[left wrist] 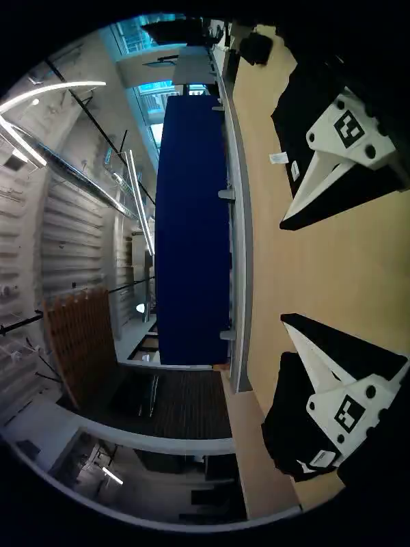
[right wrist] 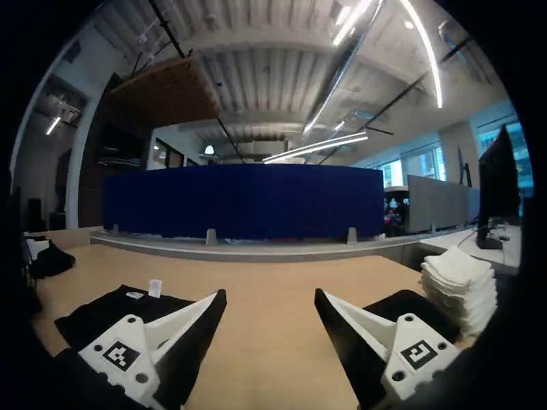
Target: Fold towel
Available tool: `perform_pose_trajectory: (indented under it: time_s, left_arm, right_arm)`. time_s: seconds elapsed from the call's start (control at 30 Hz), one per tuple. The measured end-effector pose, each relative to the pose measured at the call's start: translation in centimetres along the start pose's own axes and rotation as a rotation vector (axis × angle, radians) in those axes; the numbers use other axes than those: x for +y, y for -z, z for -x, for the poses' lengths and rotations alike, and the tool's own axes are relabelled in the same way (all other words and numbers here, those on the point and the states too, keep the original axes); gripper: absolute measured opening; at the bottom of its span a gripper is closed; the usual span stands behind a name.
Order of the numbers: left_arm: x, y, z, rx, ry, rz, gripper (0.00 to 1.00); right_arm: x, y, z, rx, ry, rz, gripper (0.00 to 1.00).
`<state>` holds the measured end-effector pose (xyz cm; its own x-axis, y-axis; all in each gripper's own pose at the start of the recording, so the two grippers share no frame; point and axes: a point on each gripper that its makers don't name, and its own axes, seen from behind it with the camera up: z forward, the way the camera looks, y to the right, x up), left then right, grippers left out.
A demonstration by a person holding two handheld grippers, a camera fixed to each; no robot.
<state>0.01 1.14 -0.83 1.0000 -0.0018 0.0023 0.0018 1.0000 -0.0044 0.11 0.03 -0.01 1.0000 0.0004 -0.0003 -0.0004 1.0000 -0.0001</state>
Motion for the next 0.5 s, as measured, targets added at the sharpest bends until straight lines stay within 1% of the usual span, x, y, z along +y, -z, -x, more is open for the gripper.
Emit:
perform_pose_trajectory:
  time_s: [0.1, 0.2, 0.33, 0.5]
  left_arm:
    - [0.5, 0.3, -0.2, -0.007, 0.009, 0.007, 0.9]
    - [0.8, 0.4, -1.5, -0.004, 0.019, 0.01, 0.9]
    - [0.7, 0.7, -4.7, 0.002, 0.01, 0.002, 0.9]
    - [0.5, 1.2, -10.3, 0.006, 0.003, 0.004, 0.9]
  right_arm:
    - [0.1, 0.1, -0.8, 0.001, -0.002, -0.001, 1.0]
    - [-0.1, 0.4, -2.1, -0.006, 0.002, -0.007, 1.0]
    - [-0.3, 0.7, -4.7, -0.019, 0.016, -0.008, 1.0]
    - [-0.8, 0.8, -9.0, -0.032, 0.011, -0.011, 1.0]
